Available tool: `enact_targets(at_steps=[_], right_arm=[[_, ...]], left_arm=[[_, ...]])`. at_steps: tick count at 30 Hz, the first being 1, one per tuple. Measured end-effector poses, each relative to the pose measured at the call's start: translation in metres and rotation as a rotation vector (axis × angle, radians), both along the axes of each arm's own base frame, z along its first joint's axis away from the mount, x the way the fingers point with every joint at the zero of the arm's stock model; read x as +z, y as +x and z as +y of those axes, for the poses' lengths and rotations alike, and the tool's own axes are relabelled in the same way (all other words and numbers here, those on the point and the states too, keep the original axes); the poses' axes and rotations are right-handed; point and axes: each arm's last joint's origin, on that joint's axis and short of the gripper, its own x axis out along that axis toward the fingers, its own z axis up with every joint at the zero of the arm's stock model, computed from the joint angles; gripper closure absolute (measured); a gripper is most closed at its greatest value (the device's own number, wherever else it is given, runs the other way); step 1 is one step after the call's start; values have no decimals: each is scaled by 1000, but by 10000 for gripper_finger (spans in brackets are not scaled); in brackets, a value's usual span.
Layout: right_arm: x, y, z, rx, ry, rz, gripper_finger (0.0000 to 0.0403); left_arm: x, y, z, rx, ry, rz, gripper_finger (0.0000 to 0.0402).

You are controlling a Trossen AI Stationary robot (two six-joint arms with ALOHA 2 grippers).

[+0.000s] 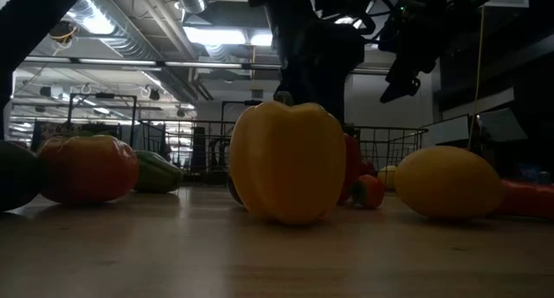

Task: Sort produce into baskets
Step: Put the red bell pepper into the left golden wire basket

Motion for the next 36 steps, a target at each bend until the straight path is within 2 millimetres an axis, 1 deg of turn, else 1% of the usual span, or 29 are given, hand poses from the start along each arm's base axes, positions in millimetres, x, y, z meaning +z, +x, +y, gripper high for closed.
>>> enact_targets(at_steps=[11,15,17,36], right_arm=[[0,0,0,0,0,0,77],[0,0,0,0,0,0,77],[0,0,0,0,0,0,77],[0,0,0,0,0,0,77]], left_arm=[[-1,0,0,1,-1,-5,3],[-18,-2,0,32,-20,13,3],[-22,-3,1,33,-31,14,3],[-22,-2,0,18,-12,1,8]])
